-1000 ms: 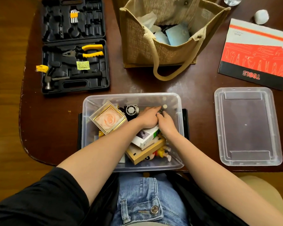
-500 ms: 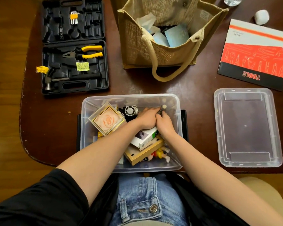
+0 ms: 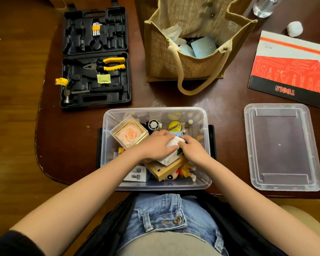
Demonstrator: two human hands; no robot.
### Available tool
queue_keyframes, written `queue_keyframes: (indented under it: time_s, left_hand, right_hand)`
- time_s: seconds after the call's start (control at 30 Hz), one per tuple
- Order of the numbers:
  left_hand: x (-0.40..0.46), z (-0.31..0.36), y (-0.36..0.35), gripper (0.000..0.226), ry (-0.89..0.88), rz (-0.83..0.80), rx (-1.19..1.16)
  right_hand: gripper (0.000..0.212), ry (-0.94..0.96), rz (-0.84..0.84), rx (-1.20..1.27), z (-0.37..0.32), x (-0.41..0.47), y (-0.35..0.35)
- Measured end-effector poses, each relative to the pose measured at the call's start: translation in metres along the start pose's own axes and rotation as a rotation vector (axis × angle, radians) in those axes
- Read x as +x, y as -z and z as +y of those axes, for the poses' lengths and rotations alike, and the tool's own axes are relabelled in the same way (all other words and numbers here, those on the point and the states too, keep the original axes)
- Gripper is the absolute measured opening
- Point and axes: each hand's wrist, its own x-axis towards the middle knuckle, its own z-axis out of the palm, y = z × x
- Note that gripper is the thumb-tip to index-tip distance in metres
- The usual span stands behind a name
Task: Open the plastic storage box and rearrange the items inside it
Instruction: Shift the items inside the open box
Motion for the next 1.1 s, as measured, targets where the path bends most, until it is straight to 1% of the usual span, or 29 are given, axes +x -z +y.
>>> queue_keyframes:
  time_s: [0.1, 0.2, 0.23, 0.3, 0.37, 0.47, 0.57, 0.63, 0.77, 0.83, 0.9, 0.97, 1.1]
  left_hand:
    - [-0.024, -0.005, 0.003, 0.081, 0.016, -0.089, 0.095]
    - [-0.037, -0.006, 0.004, 0.09, 0.002, -0.095, 0.193]
    - [-0.038, -0.006, 0.005, 0.09, -0.006, -0.087, 0.198]
    - [-0.04, -0.006, 0.007, 0.09, -0.03, -0.08, 0.2]
    - [-0.043, -0.009, 0.008, 0.086, -0.057, -0.073, 0.195]
    - [-0.052, -0.015, 0.007, 0.079, -0.087, -0.041, 0.161]
    - [-0.061, -0.012, 0.003, 0.077, -0.112, -0.005, 0.116]
    - [-0.063, -0.005, 0.0, 0.072, -0.13, 0.053, 0.136]
    - [-0.066, 0.002, -0.002, 0.043, -0.123, 0.25, 0.184]
    - [-0.069, -0.002, -0.005, 0.037, -0.081, 0.315, 0.166]
    - [-0.072, -0.007, -0.011, 0.035, -0.061, 0.378, 0.126]
    - [-0.076, -0.011, -0.016, 0.036, -0.062, 0.441, 0.049]
    - [-0.08, -0.016, -0.018, 0.038, -0.028, 0.575, -0.168]
  right_hand:
    - [0.032, 0.031, 0.001, -0.089, -0.003, -0.003, 0.0]
    - [0.024, 0.019, -0.041, -0.114, -0.005, 0.0, 0.001]
    - [0.025, 0.006, -0.038, -0.122, -0.006, 0.002, 0.001]
    - [0.039, -0.007, 0.024, -0.113, -0.008, 0.004, 0.002]
    - [0.045, 0.043, 0.094, -0.108, -0.012, 0.008, 0.002]
    - [0.041, 0.14, 0.115, -0.158, -0.023, 0.018, 0.003]
    - [0.033, 0.172, 0.088, -0.295, -0.032, 0.031, -0.001]
    - [0.033, 0.156, 0.062, -0.421, -0.036, 0.039, -0.004]
    - [0.045, 0.096, -0.007, -0.578, -0.042, 0.049, -0.008]
    - [0.052, 0.077, -0.036, -0.622, -0.044, 0.049, -0.008]
    - [0.054, 0.074, -0.074, -0.649, -0.043, 0.05, -0.006]
    - [0.053, 0.063, -0.121, -0.584, -0.045, 0.052, -0.001]
    - [0.041, 0.0, -0.198, -0.396, -0.047, 0.054, 0.006]
